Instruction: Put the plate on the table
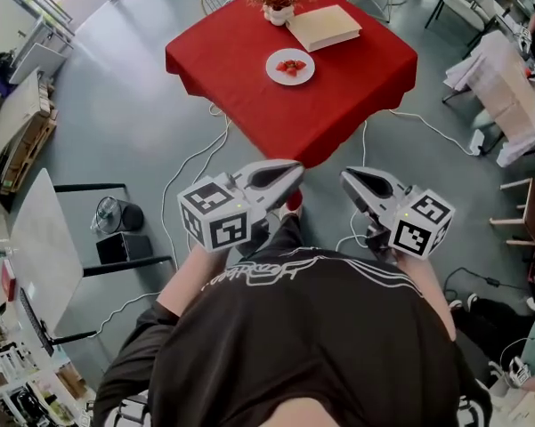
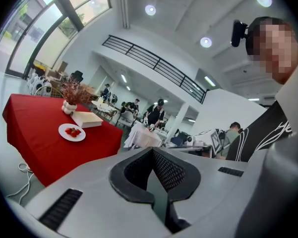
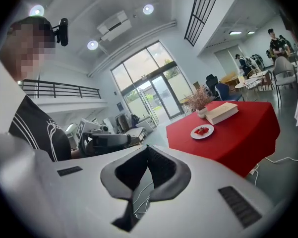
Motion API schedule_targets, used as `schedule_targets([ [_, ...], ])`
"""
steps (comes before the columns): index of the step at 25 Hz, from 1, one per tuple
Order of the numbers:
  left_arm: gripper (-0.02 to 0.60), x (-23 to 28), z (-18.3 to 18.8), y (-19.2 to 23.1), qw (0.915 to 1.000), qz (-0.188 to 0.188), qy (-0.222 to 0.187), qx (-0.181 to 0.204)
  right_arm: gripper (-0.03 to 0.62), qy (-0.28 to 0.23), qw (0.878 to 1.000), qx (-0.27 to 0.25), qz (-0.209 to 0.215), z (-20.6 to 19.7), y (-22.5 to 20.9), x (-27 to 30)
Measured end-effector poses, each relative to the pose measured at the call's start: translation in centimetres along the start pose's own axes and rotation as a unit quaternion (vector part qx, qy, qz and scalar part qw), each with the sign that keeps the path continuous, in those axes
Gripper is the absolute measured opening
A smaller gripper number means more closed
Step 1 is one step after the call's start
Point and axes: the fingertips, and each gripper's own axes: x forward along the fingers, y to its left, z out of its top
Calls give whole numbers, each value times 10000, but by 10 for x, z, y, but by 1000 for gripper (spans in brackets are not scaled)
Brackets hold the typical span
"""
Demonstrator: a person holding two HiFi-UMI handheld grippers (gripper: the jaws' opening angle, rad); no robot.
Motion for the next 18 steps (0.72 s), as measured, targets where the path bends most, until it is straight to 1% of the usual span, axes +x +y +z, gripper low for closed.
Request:
schedule_targets([
  [6,6,-22,-33,-52,10000,1,45,76,8,-15,10000,-80,-1,-30,37,-37],
  [9,6,-28,-46,-78,10000,-55,14,42,8,22,9999,-103,-20,-43,55,-55],
  [14,6,-34,-56,-111,9996,-250,-75,-92,8,-67,9997,-131,-198,-55,73,-80],
  [18,6,-38,-62,-129,9995,-277,-96,-113,8,-139,9995,-211,-215,-62,87,-97],
])
